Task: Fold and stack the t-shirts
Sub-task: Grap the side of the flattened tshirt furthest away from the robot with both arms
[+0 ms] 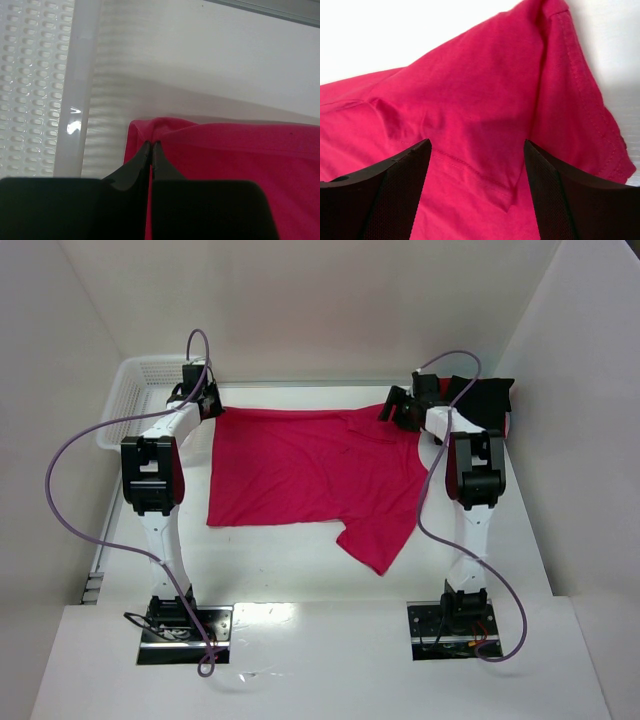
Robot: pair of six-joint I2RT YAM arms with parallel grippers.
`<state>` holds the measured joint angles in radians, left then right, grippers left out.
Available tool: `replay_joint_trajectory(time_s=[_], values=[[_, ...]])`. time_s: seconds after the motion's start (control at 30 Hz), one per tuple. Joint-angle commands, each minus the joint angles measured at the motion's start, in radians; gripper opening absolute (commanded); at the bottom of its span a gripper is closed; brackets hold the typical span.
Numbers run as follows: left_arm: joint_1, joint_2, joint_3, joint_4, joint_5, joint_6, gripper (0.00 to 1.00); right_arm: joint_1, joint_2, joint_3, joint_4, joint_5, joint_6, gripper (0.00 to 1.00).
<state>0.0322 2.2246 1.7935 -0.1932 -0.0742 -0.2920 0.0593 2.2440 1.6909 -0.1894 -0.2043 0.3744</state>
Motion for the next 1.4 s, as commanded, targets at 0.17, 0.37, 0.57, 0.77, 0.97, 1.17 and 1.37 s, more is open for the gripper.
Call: replay_joint_trajectory(time_s=[0.17, 0.37, 0.57, 0.77, 0.97, 1.17, 1.37], values=[[0.008, 0.007, 0.032, 0.035, -0.001, 0.008, 0.00, -0.004, 0.017, 0.035, 0.004, 0.042, -0.005, 0.80], [0.008, 0.007, 0.041, 0.026, -0.001, 0.008, 0.00, -0.024, 0.046, 0.058, -0.014, 0.055, 0.024, 0.80], [0.008, 0.016, 0.050, 0.026, -0.001, 0.008, 0.00, -0.024, 0.095, 0.112, -0.047, 0.037, 0.024, 0.73], [0.008, 0.017, 0.050, 0.017, -0.001, 0.008, 0.00, -0.024, 0.126, 0.150, -0.067, -0.003, 0.034, 0.63], [0.008, 0.017, 0.050, 0.017, -0.001, 0.008, 0.00, -0.024, 0.135, 0.159, -0.067, -0.041, 0.044, 0.48], [0.008, 0.017, 0.050, 0.017, -0.001, 0.008, 0.00, -0.024, 0.135, 0.168, -0.067, -0.032, 0.044, 0.32], [0.008, 0.017, 0.060, 0.017, -0.001, 0.008, 0.00, -0.024, 0.135, 0.177, -0.076, -0.021, 0.044, 0.10]])
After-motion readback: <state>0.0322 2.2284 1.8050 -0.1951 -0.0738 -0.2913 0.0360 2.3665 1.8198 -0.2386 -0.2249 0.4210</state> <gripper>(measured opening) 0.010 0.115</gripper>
